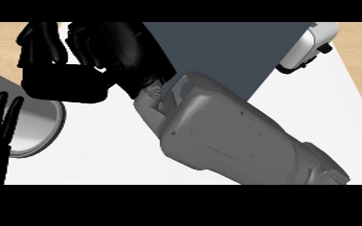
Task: Pick up the wine, place it into the cabinet and close the cabinet
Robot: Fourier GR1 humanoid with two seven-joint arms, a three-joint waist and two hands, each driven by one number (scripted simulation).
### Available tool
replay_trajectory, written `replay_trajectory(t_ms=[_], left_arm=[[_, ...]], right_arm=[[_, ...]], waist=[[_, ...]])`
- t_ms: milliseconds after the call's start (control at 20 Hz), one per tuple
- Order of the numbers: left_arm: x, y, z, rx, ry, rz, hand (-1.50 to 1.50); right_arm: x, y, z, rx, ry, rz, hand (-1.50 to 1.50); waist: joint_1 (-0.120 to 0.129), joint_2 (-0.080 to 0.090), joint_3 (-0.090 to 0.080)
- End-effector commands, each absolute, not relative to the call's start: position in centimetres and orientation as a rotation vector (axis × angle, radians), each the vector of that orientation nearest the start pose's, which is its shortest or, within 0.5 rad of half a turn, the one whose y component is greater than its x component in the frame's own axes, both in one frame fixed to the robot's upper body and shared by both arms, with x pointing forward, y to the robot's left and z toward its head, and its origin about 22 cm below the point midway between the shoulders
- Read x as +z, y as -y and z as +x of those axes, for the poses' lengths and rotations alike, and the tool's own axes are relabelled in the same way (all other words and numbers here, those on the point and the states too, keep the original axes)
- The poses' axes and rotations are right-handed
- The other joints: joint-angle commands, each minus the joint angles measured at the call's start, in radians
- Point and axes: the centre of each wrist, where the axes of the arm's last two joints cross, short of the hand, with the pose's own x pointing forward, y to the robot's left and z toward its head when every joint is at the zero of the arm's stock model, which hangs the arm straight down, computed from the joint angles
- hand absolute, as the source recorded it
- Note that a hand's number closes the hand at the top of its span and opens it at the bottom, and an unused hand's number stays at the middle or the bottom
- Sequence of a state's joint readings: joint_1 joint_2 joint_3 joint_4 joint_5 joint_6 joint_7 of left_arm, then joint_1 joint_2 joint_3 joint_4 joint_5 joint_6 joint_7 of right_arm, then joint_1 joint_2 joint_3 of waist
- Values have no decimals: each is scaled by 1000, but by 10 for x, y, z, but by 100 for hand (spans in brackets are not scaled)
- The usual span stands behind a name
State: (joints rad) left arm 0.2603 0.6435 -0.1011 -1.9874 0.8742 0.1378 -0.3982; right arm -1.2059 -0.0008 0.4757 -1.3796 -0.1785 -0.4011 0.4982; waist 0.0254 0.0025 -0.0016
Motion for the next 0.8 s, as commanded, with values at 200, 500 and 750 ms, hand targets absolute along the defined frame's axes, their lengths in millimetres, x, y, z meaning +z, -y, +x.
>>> replay_trajectory(t_ms=[200,500,750], left_arm=[[102,-315,187,201,1950,-253,-150],[97,-319,181,187,1945,-244,-150],[101,-315,182,172,1957,-237,-150]], right_arm=[[246,-7,360,522,1841,273,150],[250,10,378,521,1861,215,150],[230,32,394,579,1862,135,150]], waist=[[-4,5,1],[5,7,0],[-2,14,0]])
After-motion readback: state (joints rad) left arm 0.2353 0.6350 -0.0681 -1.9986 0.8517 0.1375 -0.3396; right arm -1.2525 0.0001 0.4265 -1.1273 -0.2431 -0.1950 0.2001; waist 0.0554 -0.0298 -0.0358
